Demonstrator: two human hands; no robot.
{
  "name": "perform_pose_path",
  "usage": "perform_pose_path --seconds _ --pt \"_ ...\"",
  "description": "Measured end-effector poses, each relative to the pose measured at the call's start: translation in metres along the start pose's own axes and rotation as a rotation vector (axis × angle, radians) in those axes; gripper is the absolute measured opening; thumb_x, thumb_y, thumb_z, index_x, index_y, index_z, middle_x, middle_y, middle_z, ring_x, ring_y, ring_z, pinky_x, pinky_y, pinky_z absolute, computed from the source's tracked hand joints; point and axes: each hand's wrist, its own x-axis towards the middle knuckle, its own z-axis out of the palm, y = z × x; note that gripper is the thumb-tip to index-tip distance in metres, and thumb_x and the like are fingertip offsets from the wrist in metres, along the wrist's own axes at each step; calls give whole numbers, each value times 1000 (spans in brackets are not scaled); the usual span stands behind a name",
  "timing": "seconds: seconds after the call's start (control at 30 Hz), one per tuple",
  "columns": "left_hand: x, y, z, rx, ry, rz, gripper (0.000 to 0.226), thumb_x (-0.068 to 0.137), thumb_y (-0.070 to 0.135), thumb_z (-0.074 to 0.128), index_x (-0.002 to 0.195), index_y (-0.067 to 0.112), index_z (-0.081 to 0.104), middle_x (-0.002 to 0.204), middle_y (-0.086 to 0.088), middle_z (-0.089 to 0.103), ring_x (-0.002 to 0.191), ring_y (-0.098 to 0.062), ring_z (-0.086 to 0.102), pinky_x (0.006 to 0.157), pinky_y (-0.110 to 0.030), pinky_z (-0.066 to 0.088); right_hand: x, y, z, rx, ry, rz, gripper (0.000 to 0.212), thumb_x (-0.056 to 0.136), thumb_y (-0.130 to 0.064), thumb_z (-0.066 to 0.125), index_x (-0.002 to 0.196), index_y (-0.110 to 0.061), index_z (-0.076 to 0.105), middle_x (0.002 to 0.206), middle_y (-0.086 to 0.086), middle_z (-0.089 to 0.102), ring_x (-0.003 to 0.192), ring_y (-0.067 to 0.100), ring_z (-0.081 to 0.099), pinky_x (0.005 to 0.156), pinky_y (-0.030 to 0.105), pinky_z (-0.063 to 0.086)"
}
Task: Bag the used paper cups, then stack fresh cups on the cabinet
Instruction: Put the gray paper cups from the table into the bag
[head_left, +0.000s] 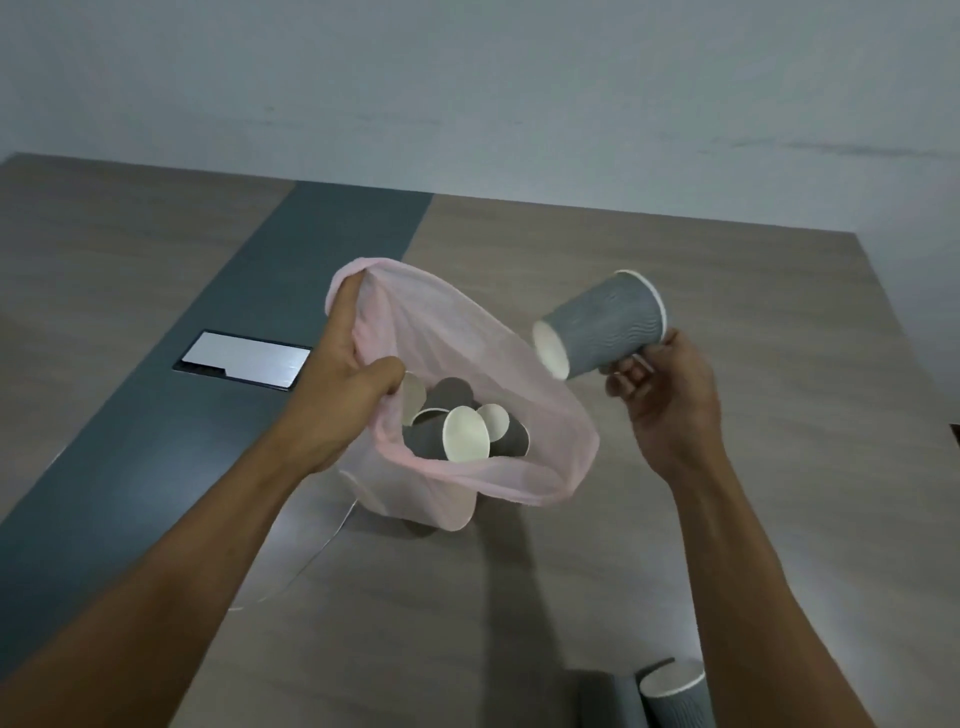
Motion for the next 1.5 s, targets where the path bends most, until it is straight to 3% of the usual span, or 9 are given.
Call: perform_pose_path --seconds 0.13,0.3,0.47,0.6,0.77,1.07,1.2,1.33,1.5 --pt "-5 5 -4 77 -22 -3 94 71 20 55 150 57 22 118 19 51 106 -26 61 85 -58 58 -34 11 49 -357 -205 39 13 88 2 65 94 -8 71 82 8 75 74 27 69 66 38 56" --pt "-17 9 -14 13 -9 -28 93 71 15 54 150 53 26 120 17 53 106 -19 59 75 -36 57 -46 8 66 -652 -121 6 29 90 -5 70 117 -15 68 112 -8 71 78 15 77 61 24 56" --pt "-32 3 -21 -99 14 -70 91 83 -1 53 154 48 24 133 4 50 110 -15 57 65 -26 55 -74 9 18 -983 22 32 15 89 -4 63 97 -15 72 91 -3 73 73 19 73 62 22 52" --pt "-53 4 -15 -162 30 -53 89 87 -8 48 156 41 22 130 10 49 100 -5 56 51 -13 50 -121 19 -43 -1280 43 224 22 89 -11 68 110 -10 73 101 3 72 96 26 69 78 26 45" --pt "-81 -6 -12 -180 33 -11 91 88 -8 49 160 38 16 148 7 36 117 -21 50 47 -16 51 -202 45 -73 -1446 -29 503 45 90 -29 72 132 -13 62 126 10 64 107 25 63 87 31 48" --pt "-137 -26 -38 -164 -1 -19 93 86 -5 51 160 38 15 137 10 41 79 0 64 64 -38 62 -314 114 -59 -1999 92 410 70 84 -50 68 139 -18 39 131 14 48 117 38 51 89 49 49" --pt "-161 -37 -50 -157 -39 -7 94 85 -4 52 159 40 15 109 24 52 63 -1 66 64 -49 63 -327 123 -48 -1880 139 365 71 85 -40 68 144 -21 34 134 15 47 113 42 52 90 51 48" --pt "-184 -44 -59 -167 -93 37 87 86 -4 52 154 40 21 113 24 52 77 -1 66 62 -40 60 -332 101 -7 -1230 351 125 57 78 -43 69 126 -23 47 120 5 62 104 28 62 87 43 54" --pt "-206 -40 -60 -162 -159 48 89 85 0 54 156 41 18 122 24 53 97 -12 64 65 -32 56 -315 75 69 -897 155 -259 38 87 -33 65 123 -25 55 120 -4 57 111 16 58 91 45 55"
